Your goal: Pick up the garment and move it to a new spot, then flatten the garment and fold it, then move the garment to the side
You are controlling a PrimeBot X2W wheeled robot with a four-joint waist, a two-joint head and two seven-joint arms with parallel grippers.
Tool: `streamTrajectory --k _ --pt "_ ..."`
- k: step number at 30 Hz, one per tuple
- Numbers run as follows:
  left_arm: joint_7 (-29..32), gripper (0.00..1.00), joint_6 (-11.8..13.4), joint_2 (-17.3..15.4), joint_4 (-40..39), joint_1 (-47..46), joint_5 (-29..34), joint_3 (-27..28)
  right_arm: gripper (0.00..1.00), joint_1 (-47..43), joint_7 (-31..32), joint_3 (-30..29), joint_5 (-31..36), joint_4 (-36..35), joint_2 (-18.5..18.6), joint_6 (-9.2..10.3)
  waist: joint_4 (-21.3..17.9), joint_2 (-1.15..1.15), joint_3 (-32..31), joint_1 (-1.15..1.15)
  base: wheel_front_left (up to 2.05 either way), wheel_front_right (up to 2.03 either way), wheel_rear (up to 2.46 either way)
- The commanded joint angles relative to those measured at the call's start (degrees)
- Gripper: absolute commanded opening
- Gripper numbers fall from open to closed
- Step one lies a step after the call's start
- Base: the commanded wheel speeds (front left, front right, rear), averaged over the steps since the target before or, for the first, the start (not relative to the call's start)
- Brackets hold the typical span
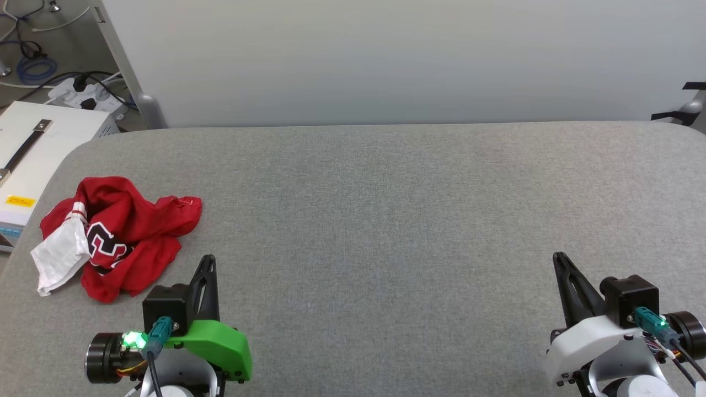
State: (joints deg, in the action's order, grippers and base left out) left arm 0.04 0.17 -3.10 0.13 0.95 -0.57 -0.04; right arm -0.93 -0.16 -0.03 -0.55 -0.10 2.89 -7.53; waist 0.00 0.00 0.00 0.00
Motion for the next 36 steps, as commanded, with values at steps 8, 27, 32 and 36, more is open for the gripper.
streamTrajectory --k 8,27,32,36 --pt "-0.04 0.00 -0.17 0.23 -0.13 -0.95 0.57 0.04 0.00 0.93 0.16 0.03 0.55 0.10 -0.02 0.04 0.00 0.00 0.00 0.00 0.00 0.00 0.00" --pt "-1.25 1.00 1.29 0.01 -0.30 -0.11 -0.35 -1.03 1.00 -0.02 -1.25 -0.62 -1.56 -0.58 0.00 0.00 -0.02 0.00 0.13 0.00 0.00 0.00 0.00" --pt "-1.83 1.00 1.73 0.02 -0.54 -0.13 -0.35 -1.51 1.00 -0.12 -1.82 -0.86 -2.43 -1.09 0.00 0.01 -0.01 0.00 0.15 0.00 0.00 0.00 0.00" --pt "-2.33 1.00 2.10 0.03 -0.72 -0.09 -0.37 -1.89 1.00 -0.24 -2.31 -1.04 -3.20 -1.52 0.00 0.01 -0.01 0.00 0.12 0.00 0.00 0.00 0.00"
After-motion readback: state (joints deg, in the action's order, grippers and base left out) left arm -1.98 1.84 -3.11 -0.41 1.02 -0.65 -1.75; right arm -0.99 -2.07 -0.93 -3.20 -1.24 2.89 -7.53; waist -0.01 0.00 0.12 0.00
